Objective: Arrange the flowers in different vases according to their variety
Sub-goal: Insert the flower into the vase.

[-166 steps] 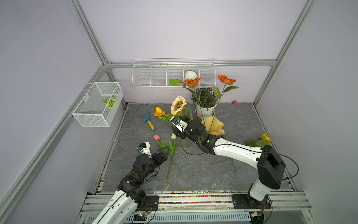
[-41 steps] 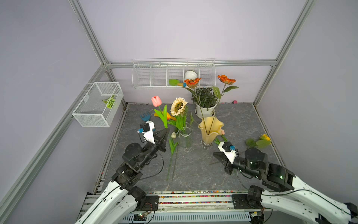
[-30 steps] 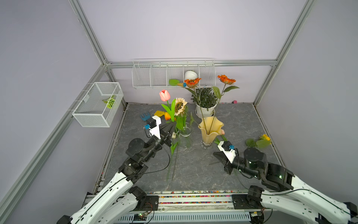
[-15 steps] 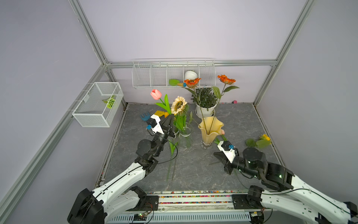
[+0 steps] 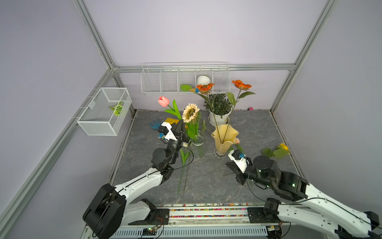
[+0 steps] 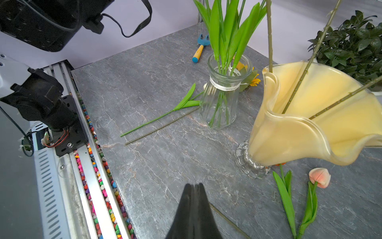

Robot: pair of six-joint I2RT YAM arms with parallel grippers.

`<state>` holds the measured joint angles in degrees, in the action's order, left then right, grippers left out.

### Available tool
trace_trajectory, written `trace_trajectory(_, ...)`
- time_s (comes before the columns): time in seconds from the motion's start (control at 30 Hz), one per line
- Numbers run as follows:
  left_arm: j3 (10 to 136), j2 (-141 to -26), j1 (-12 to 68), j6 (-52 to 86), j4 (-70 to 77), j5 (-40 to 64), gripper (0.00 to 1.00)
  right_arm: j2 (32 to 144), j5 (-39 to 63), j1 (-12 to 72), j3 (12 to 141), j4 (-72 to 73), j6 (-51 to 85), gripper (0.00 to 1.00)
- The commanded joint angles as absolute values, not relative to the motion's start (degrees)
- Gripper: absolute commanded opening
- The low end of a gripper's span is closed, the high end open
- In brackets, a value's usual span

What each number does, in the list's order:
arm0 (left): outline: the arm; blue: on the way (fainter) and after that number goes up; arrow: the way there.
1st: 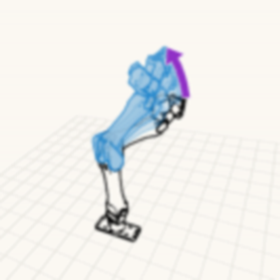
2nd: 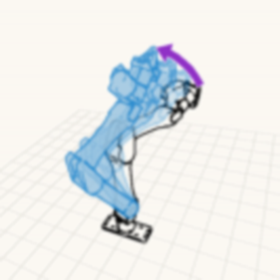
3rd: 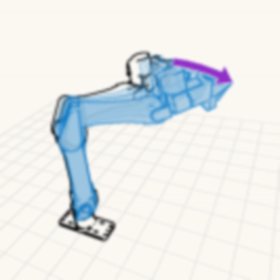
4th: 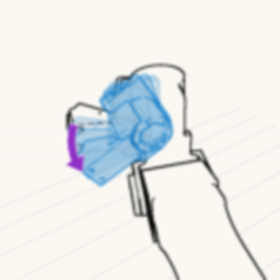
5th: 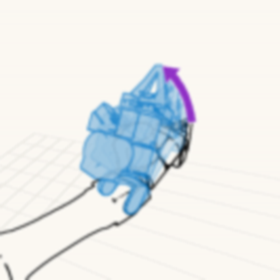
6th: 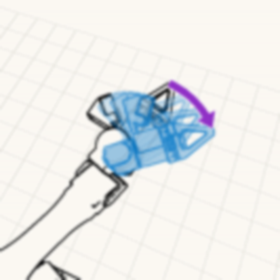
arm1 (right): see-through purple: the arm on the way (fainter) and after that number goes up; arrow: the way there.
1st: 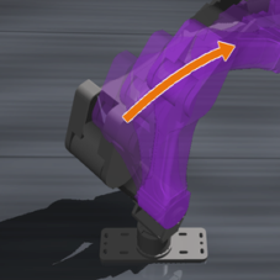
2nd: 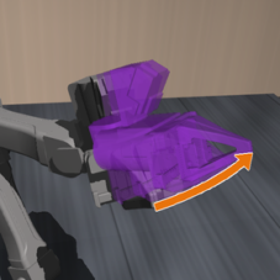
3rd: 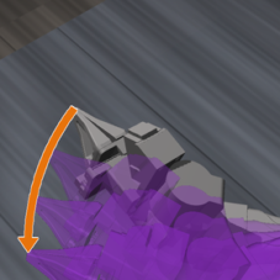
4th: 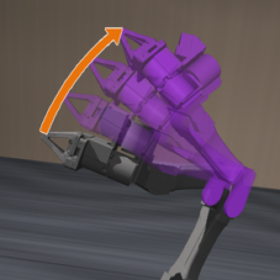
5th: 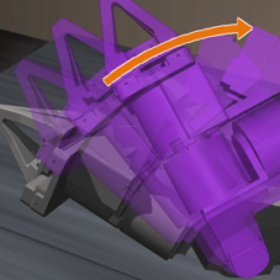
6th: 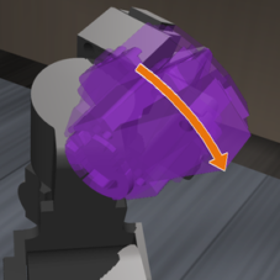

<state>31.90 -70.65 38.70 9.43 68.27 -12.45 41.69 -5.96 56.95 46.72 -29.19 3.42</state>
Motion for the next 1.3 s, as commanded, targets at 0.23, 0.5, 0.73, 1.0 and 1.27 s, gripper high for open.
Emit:
trace_trajectory(0.23,29.8,-76.4,39.5,13.6,72.5,-13.1,0.00,43.6,-5.7,56.2,48.8,-29.9,3.1,0.07)
trace_trajectory(0.5,31.1,-79.2,42.6,14.4,67.5,-12.7,0.00,44.0,-5.8,56.1,49.0,-29.9,2.8,0.09)
trace_trajectory(0.73,32.3,-76.8,43.9,16.3,57.8,-14.3,0.14,43.7,-6.0,55.9,48.7,-29.9,2.7,0.11)
trace_trajectory(1.0,33.2,-70.4,44.8,18.1,44.6,-18.0,0.85,42.9,-5.9,55.9,48.2,-29.9,2.8,0.13)
trace_trajectory(1.27,33.5,-63.8,46.2,23.2,29.8,-17.2,0.98,42.6,-5.9,55.8,48.0,-29.9,2.9,0.14)
